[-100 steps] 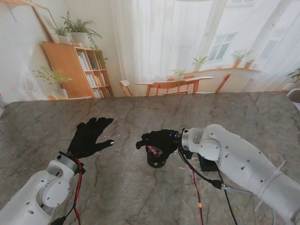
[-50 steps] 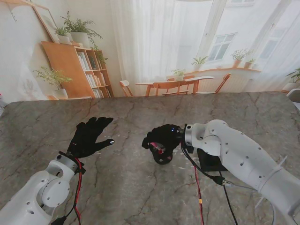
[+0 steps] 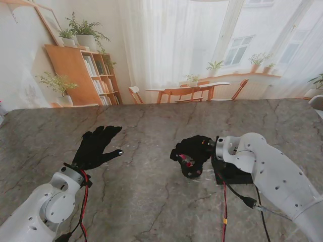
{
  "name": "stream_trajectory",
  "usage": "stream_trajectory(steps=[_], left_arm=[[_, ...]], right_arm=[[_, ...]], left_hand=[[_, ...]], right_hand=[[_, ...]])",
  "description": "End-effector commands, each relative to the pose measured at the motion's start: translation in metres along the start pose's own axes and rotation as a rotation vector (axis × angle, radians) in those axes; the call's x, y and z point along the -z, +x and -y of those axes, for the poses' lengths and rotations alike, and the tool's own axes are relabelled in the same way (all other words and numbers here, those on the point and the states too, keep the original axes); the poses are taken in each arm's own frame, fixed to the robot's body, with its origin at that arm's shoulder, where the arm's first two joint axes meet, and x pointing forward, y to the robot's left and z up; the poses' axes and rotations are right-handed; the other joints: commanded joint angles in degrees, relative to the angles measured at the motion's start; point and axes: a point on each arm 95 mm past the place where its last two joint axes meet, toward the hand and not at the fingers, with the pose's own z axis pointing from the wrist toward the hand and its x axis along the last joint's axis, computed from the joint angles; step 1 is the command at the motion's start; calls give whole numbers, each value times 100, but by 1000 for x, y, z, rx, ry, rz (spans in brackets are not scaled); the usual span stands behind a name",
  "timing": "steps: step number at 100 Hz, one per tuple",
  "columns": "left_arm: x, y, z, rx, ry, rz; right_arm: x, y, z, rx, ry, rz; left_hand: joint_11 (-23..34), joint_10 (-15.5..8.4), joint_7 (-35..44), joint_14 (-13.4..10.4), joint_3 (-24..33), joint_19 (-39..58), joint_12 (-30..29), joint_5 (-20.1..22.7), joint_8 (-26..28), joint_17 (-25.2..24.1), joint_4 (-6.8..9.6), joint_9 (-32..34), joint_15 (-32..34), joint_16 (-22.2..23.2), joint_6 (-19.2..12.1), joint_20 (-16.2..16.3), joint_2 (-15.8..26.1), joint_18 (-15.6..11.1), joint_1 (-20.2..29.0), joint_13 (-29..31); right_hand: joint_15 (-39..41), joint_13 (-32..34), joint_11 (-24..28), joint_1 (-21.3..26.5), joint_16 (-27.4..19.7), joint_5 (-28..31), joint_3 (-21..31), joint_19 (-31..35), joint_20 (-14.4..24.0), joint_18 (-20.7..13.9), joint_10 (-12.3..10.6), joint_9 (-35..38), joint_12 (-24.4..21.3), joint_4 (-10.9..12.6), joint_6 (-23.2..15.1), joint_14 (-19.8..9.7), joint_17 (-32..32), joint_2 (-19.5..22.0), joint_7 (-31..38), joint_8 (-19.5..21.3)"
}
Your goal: Organize desk stationery
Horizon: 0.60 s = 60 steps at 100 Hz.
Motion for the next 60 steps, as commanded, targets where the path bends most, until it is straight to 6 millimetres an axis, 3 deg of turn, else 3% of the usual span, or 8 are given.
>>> stream_trajectory(steps=[1,27,42,60], left_arm=[[0,2,-3,5,-6,-1],[-1,3,-5,6,-11,-5],[-2,3,-6,6,-13,-6],[-2,4,-6,6,-14,-6]], right_arm=[[10,3,23,-18,64,8],[30,11,39,-38,77,65],[40,11,45,-34,97,88],[46,13,48,-23,110,93]], left_hand=[[-22,-88,69,-107,-31,-70,45,47,76,1,17,25,-40,59,85,155,311,-145,20,7],[-22,-83,74,-108,-32,-72,46,61,82,3,16,29,-38,63,95,167,335,-144,34,22],[-22,-87,76,-111,-32,-78,46,69,85,1,14,28,-43,63,94,170,356,-147,42,15],[-20,-95,80,-125,-24,-81,48,80,88,1,16,34,-40,64,91,174,379,-152,59,28]], right_hand=[[827,682,455,681,150,103,914,349,-78,-1000,-294,220,-60,-91,-38,-989,15,612,138,-146],[743,588,230,437,149,16,604,346,-69,-719,-210,135,-153,-82,-30,-871,-194,769,-116,-284],[543,438,42,397,92,-78,460,276,-73,-379,-152,-17,-208,-86,-32,-744,-499,834,-375,-296],[240,195,-432,268,6,-249,192,253,-2,-88,-37,-285,-417,-91,27,-576,-892,965,-1240,-301]])
